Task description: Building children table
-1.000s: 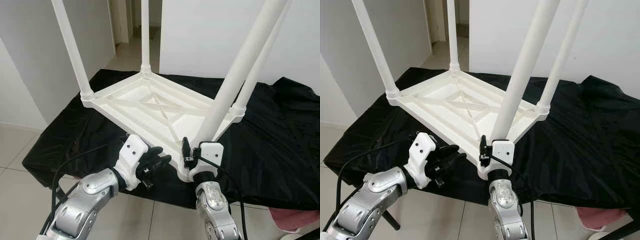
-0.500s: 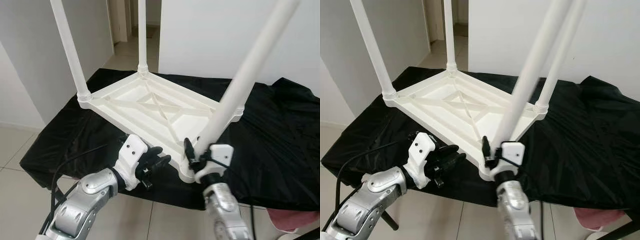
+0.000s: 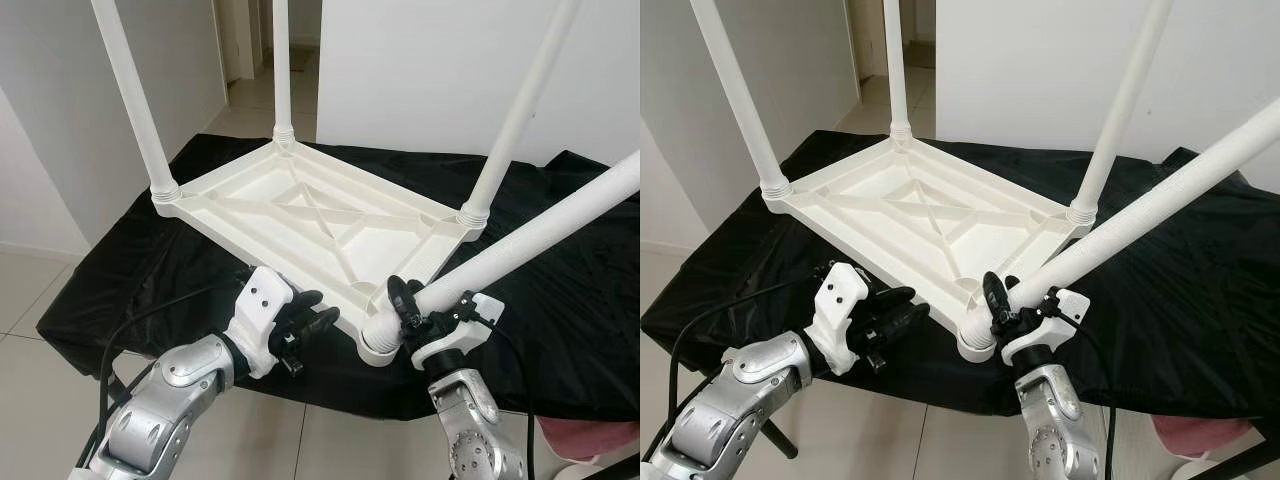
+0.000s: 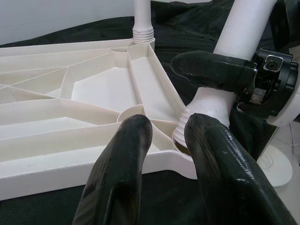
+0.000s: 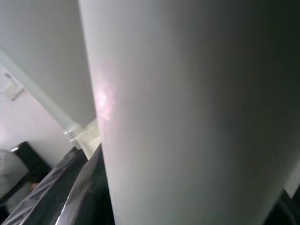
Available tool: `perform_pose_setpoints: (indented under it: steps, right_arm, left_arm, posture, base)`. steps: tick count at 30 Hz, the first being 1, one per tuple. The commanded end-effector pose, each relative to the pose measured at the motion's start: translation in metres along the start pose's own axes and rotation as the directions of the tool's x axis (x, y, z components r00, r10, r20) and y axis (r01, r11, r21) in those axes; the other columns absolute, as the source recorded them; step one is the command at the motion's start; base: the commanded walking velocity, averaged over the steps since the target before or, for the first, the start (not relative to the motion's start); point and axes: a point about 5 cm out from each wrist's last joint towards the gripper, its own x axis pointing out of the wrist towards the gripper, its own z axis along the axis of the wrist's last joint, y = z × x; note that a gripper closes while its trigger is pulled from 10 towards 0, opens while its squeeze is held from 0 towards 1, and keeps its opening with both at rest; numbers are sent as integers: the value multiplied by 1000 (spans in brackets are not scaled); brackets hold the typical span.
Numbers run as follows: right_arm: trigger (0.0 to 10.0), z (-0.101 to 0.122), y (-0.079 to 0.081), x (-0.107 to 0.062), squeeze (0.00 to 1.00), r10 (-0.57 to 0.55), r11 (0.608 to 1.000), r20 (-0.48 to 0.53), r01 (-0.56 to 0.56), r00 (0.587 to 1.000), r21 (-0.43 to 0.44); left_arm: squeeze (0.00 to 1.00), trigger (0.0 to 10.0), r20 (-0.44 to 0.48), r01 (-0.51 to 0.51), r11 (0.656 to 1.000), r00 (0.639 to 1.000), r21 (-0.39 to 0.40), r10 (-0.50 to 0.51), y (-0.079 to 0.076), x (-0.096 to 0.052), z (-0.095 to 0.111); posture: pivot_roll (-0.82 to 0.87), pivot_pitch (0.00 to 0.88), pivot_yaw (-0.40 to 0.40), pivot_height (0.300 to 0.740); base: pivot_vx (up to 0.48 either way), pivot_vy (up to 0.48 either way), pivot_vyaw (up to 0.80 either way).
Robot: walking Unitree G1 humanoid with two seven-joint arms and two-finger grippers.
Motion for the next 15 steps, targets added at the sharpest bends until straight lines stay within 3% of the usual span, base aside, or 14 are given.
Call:
perform_pose_setpoints:
  steps: [1, 7, 14, 15]
  right_arm:
    - [10000, 5, 9, 2, 0, 95, 995, -20, -96, 995, -22]
    - [10000, 22, 16, 7, 0, 191, 974, -25, -193, 981, -118]
    - [10000, 34, 18, 10, 0, 220, 968, -1, -218, 976, -124]
    - [10000, 38, 21, 12, 0, 251, 952, -24, -251, 968, -173]
  left_arm:
    - [0, 10000, 12, 29, 1000, 1000, 11, -29, 0, 0, 3]
    - [0, 10000, 12, 27, 1000, 1000, 10, -27, 0, 0, 3]
    - [0, 10000, 15, 24, 1000, 1000, 8, -24, 0, 0, 3]
    - [0, 10000, 18, 23, 1000, 1000, 7, -23, 0, 1, 3]
  posture:
    - [43, 130, 35, 740]
    - [37, 136, 33, 740]
    - [34, 137, 30, 740]
    - [33, 137, 27, 740]
  base:
    - [0, 0, 0]
    - [0, 0, 0]
    - [0, 0, 0]
    - [0, 0, 0]
